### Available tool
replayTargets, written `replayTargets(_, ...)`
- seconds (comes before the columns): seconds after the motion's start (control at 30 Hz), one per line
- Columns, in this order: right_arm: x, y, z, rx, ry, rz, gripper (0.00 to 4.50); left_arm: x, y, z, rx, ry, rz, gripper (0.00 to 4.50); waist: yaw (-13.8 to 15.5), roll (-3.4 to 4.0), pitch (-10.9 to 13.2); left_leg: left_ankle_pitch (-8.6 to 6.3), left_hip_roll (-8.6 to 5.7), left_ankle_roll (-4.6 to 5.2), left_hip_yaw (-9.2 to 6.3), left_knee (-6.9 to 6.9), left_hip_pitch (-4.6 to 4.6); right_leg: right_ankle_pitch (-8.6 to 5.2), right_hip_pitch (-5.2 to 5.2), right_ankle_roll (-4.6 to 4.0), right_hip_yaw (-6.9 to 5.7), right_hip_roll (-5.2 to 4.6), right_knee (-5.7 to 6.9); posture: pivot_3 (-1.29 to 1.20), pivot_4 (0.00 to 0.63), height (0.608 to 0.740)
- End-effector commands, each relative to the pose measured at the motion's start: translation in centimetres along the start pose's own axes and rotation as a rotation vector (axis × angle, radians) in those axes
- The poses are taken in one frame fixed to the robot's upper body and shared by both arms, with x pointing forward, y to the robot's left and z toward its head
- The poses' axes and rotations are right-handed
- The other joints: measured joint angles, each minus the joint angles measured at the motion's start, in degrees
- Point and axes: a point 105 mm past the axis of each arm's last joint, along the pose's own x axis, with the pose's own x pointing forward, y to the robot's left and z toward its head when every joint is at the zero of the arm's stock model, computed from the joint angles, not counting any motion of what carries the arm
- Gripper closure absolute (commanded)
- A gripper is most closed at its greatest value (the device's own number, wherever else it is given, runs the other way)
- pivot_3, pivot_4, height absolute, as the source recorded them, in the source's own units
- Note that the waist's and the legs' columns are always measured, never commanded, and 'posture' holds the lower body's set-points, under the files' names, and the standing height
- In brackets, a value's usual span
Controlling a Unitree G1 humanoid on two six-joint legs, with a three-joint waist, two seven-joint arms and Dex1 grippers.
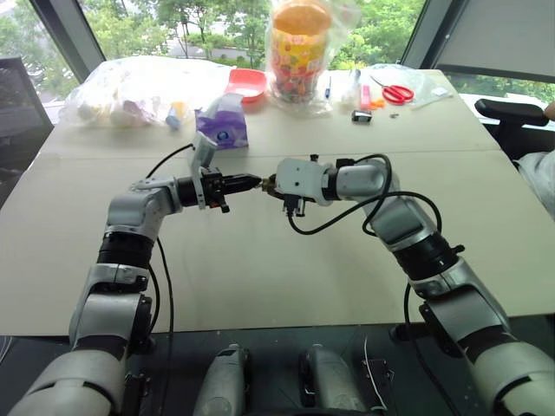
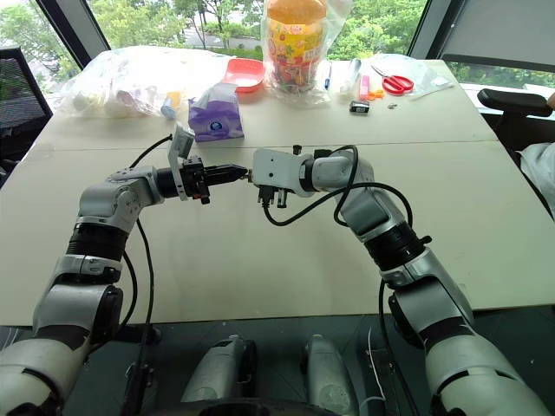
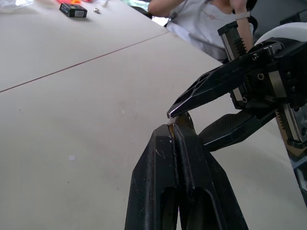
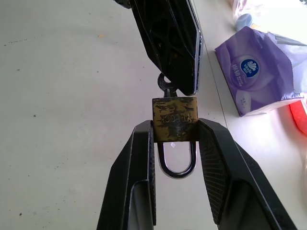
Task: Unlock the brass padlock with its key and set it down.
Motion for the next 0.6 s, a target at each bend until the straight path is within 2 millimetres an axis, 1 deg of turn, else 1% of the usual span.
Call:
replayTargets(0.03, -0.6, -1.1, 1.6, -0.044, -0.044, -0.058, 3.78, -0.3, -0.7, 0.9, 0.021, -0.007, -0.038, 4.45, 0.0, 0.00, 0.0, 0.00, 0.00, 0.00, 0.00, 0.00, 0.00, 0.00, 0.00, 0.00, 0.00, 0.00, 0.00, 0.00, 0.150, 0.740)
replayTargets(0.23, -0.5, -1.2, 1.6, -0.046, -0.046, -0.063, 3.78, -0.5, -1.0, 0.4, 0.008, 0.007, -0.051, 4.45, 0.0, 0.00, 0.0, 0.00, 0.00, 0.00, 0.00, 0.00, 0.00, 0.00, 0.00, 0.00, 0.01, 0.00, 0.00, 0.00, 0.150, 0.740)
replayTargets(0.33, -0.4, -1.2, 1.7, -0.046, -0.048, -0.064, 3.78, -0.6, -1.2, 0.5, -0.007, -0.001, -0.060, 4.45, 0.0, 0.00, 0.0, 0.00, 0.01, 0.00, 0.00, 0.00, 0.00, 0.00, 0.00, 0.00, 0.01, 0.00, 0.00, 0.00, 0.150, 0.740)
replayTargets(0.47, -0.4, -1.4, 1.9, -0.070, -0.052, -0.080, 3.78, -1.2, -1.3, 1.0, -0.093, -0.048, -0.081, 4.45, 0.0, 0.00, 0.0, 0.00, 0.01, 0.00, 0.00, 0.00, 0.00, 0.00, 0.00, 0.00, 0.02, 0.00, 0.01, 0.00, 0.150, 0.740)
replayTargets(0.57, -0.3, -1.4, 2.1, -0.081, -0.060, -0.090, 3.78, -1.3, -1.3, 1.0, -0.106, -0.054, -0.075, 3.60, 0.0, 0.00, 0.0, 0.00, 0.01, 0.00, 0.00, 0.00, 0.00, 0.00, 0.00, 0.00, 0.01, 0.00, 0.01, 0.00, 0.150, 0.740)
replayTargets(0.6, -0.3, -1.5, 2.2, -0.087, -0.063, -0.094, 3.78, -1.3, -1.2, 0.9, -0.097, -0.047, -0.065, 3.21, 0.0, 0.00, 0.0, 0.00, 0.01, 0.00, 0.00, 0.01, 0.00, 0.00, 0.00, 0.00, 0.02, 0.00, 0.01, 0.00, 0.150, 0.740)
